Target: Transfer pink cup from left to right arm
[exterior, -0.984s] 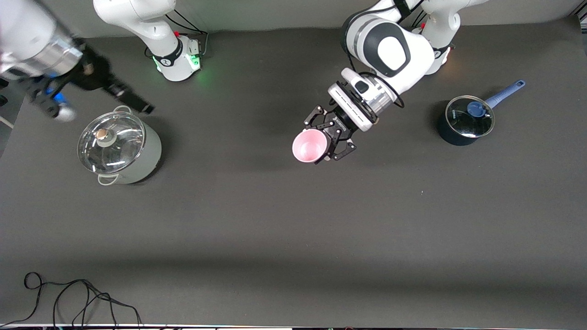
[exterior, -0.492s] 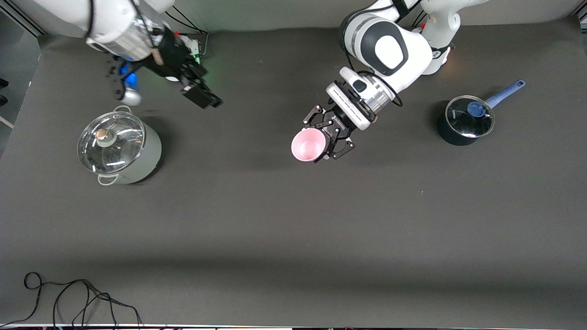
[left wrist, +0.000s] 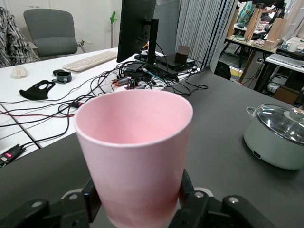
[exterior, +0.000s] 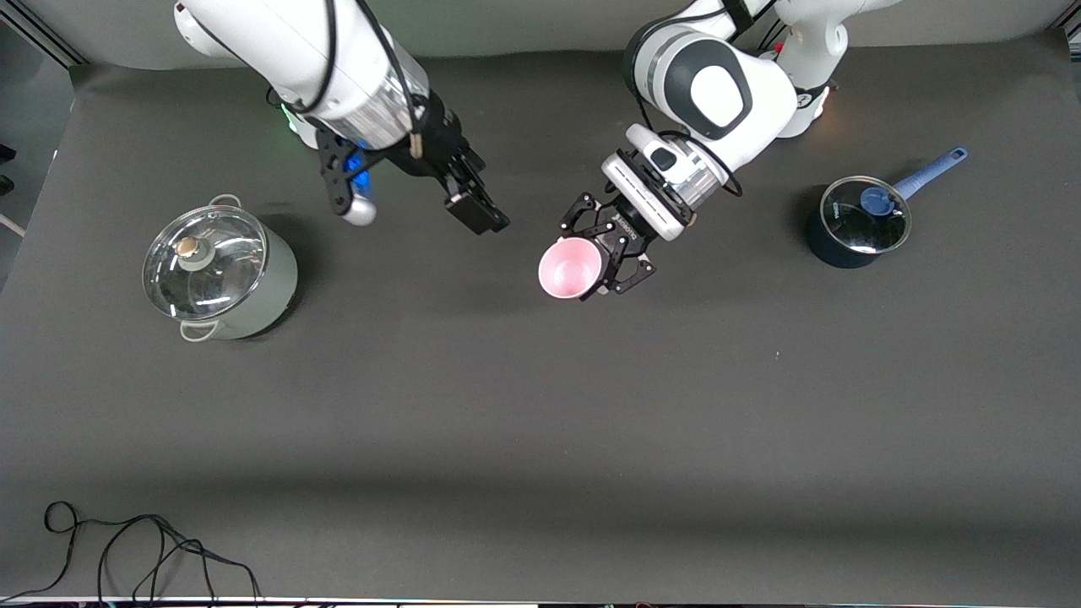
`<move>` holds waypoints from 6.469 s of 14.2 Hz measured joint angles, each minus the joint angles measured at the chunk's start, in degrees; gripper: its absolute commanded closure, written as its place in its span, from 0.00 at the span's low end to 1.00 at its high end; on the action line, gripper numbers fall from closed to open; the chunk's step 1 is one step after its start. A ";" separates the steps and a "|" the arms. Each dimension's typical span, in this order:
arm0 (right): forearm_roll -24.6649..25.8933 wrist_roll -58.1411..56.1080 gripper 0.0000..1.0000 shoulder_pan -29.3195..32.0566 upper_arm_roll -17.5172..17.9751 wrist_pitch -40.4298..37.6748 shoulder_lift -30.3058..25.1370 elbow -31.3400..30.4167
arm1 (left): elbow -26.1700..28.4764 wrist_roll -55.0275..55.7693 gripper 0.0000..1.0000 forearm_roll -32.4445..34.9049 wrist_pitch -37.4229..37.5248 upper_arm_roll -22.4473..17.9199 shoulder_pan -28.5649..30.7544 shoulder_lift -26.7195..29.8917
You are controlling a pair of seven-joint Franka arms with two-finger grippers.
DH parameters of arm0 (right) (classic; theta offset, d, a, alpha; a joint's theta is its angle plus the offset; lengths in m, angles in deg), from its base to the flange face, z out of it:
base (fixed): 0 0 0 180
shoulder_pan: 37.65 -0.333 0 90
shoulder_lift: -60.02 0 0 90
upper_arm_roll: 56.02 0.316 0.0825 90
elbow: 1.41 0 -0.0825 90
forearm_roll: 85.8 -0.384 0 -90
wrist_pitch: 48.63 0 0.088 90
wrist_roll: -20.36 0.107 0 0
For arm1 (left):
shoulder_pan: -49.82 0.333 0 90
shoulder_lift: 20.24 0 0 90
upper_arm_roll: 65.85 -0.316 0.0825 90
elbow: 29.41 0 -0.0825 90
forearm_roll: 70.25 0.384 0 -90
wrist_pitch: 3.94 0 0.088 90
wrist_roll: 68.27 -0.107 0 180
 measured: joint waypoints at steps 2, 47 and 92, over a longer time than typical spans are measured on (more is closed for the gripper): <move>0.04 -1.51 0.04 -0.17 0.00 0.00 1.87 1.35 | 0.00 0.13 0.42 -0.01 -0.07 0.00 -0.01 0.00; 0.27 -20.87 1.00 -2.75 -0.20 1.12 11.35 5.45 | -0.37 1.26 0.01 -0.05 -1.25 -0.27 -1.61 -0.13; 13.32 -96.49 1.00 22.29 -10.66 44.51 -0.30 -58.13 | -3.89 91.63 0.00 85.57 53.80 -29.95 8.51 4.55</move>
